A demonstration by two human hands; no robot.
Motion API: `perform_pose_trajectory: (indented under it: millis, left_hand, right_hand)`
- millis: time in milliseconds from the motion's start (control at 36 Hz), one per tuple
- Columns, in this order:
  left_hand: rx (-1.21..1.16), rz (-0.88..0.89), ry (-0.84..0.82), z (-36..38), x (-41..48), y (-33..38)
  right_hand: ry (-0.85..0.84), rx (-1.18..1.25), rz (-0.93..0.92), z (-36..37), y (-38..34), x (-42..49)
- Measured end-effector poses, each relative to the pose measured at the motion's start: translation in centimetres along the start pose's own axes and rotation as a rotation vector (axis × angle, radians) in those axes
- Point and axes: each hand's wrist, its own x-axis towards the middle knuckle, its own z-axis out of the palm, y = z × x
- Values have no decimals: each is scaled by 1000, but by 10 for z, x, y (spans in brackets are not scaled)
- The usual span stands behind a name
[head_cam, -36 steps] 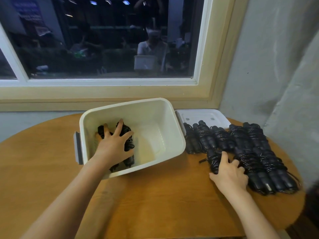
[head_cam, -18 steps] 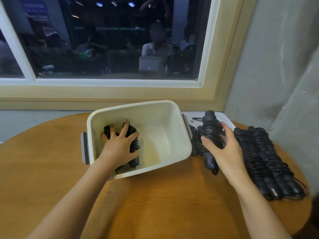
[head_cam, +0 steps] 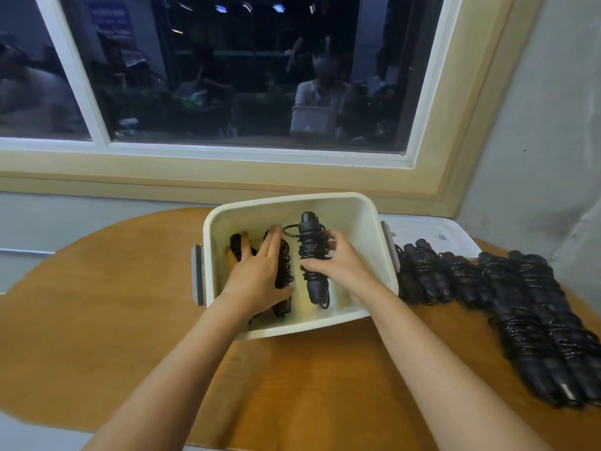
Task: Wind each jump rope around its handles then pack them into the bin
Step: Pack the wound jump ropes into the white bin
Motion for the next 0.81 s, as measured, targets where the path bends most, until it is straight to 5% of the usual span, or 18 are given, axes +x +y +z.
perform_pose_trajectory:
  millis: [389,556,667,722,806]
  left_hand:
    - [-20,17,-3,2,-1,-3]
    - [40,87,203,-2,-2,20]
    - [59,97,125,7,6,34]
    - [106,81,123,12,8,31]
    - [202,67,164,14,8,29]
  right_hand:
    - [-72,-91,24,23,29,28]
    - [-74,18,50,24,30,24]
    - [-105,0,97,18,29,18]
    - [-71,-219,36,8,28,10]
    - [-75,-867,-260,-12,18,-17]
